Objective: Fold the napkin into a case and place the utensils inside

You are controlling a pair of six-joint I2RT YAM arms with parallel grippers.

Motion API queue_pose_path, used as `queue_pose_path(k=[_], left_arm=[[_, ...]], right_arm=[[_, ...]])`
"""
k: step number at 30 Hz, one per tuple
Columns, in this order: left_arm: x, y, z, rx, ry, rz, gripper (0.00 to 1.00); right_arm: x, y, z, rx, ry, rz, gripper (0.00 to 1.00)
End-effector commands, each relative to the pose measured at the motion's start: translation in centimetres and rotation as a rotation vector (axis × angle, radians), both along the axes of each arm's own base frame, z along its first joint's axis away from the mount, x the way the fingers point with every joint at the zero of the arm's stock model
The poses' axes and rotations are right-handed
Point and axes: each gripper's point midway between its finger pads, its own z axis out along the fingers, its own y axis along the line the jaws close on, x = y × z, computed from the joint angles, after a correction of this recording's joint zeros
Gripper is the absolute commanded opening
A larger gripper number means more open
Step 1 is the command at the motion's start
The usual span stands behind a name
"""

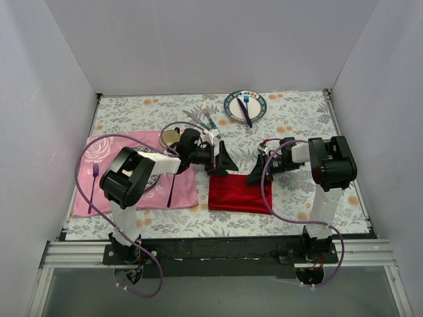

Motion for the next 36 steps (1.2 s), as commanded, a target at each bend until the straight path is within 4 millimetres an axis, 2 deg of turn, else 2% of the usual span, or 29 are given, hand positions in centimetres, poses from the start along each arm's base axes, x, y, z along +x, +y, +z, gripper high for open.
queue_pose_path(k=[1,5,8,10,11,13,14,17,20,22,26,31,32,36], left_arm=[[2.1,-1.7,0.4,-0.038,-0.013,0.021,0.98],[2.0,-1.4,-3.5,0.044,0.066,0.04,0.98],[1.5,-0.2,-7.0,0.129,0.128,0.079,0.98],[1.2,0.3,-8.4,0.175,0.152,0.099,0.98],[1.1,0.6,-9.0,0.189,0.167,0.105,0.98],[1.1,0.7,-9.4,0.202,0.162,0.109,0.98],[1.2,0.8,-9.4,0.202,0.157,0.113,0.98],[1.4,0.6,-9.2,0.196,0.145,0.111,0.98],[1.5,0.6,-9.1,0.198,0.138,0.109,0.98],[1.4,0.7,-9.2,0.207,0.133,0.109,0.98],[1.2,0.8,-9.3,0.213,0.13,0.106,0.98],[1.3,0.9,-9.7,0.219,0.138,0.111,0.98],[1.4,0.8,-9.6,0.214,0.134,0.11,0.98],[1.7,0.4,-8.0,0.17,0.084,0.086,0.98]], right_arm=[[4.7,-2.3,-5.0,-0.239,-0.225,-0.02,0.44],[5.3,-2.2,-4.7,-0.239,-0.243,-0.01,0.44],[5.1,-2.4,-4.2,-0.241,-0.25,0.0,0.44],[5.0,-2.2,-3.2,-0.223,-0.255,0.01,0.44],[5.5,-2.0,-2.0,-0.211,-0.281,0.01,0.44],[5.7,-1.6,0.0,-0.168,-0.29,0.009,0.45],[5.8,-1.4,1.8,-0.151,-0.304,0.005,0.46],[5.1,-0.8,5.3,-0.083,-0.305,-0.002,0.51],[3.9,-0.7,6.6,-0.057,-0.26,-0.012,0.55],[3.1,-0.8,6.1,-0.068,-0.227,-0.013,0.56],[2.2,-2.0,3.7,-0.168,-0.234,0.019,0.57],[0.8,-2.6,0.5,-0.181,-0.12,0.008,0.52],[0.6,-2.7,-0.4,-0.189,-0.088,0.004,0.52],[1.3,-3.1,-1.8,-0.22,-0.062,-0.007,0.5]])
